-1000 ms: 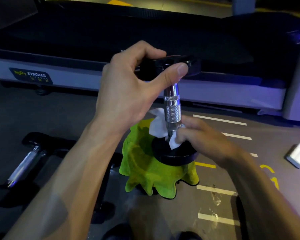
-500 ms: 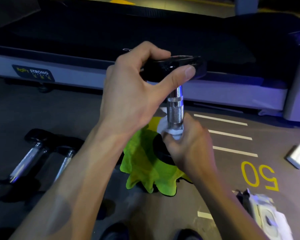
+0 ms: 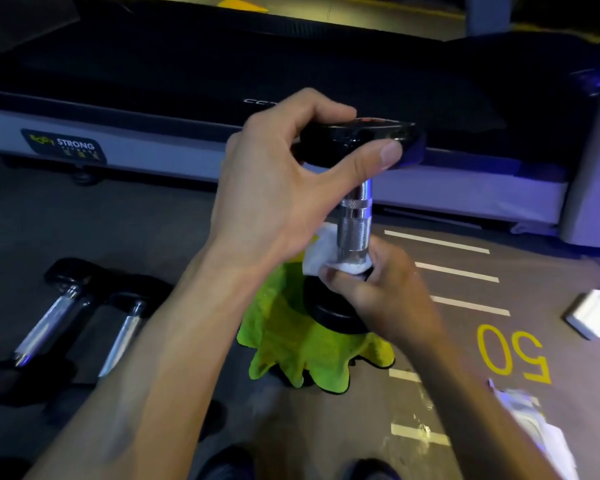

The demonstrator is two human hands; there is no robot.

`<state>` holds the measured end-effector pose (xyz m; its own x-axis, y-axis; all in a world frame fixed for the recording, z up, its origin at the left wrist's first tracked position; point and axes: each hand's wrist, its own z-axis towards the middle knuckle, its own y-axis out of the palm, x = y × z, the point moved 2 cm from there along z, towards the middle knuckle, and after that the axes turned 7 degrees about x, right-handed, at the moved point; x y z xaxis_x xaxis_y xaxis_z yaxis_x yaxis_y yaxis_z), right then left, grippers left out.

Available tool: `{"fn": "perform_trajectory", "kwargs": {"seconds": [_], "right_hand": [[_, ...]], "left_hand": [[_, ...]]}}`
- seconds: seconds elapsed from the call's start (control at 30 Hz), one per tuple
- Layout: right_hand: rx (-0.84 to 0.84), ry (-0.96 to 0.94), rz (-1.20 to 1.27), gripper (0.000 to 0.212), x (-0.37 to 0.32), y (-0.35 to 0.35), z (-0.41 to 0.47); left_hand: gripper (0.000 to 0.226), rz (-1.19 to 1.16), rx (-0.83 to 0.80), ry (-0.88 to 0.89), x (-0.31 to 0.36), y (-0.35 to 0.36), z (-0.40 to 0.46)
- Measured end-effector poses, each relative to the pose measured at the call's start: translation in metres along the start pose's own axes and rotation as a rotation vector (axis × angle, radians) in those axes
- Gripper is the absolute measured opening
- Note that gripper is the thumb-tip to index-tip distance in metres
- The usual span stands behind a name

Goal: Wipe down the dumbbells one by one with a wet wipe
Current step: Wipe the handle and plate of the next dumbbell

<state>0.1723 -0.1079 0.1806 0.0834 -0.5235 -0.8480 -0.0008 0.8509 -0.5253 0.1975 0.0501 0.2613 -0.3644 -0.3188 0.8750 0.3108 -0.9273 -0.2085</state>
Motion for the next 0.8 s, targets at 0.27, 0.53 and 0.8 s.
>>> {"fn": "perform_trajectory", "kwargs": {"seconds": [0.27,0.53,0.8], "right_hand": [[0.094,-0.19,-0.535,0.024,-0.019,-0.008,-0.062],[0.278,-0.33,-0.818,0.049,-0.019,0.008,-0.079],[0.277,-0.486,-0.782,0.055,-0.007,0.011,-0.083]], "left_hand": [[0.043,0.027,0.033,0.019,-0.007,-0.006,0.006],[0.044,0.043,0.039,0.016,-0.002,0.001,0.004],[0.044,0.065,0.042,0.023,0.001,0.007,0.005]]}}
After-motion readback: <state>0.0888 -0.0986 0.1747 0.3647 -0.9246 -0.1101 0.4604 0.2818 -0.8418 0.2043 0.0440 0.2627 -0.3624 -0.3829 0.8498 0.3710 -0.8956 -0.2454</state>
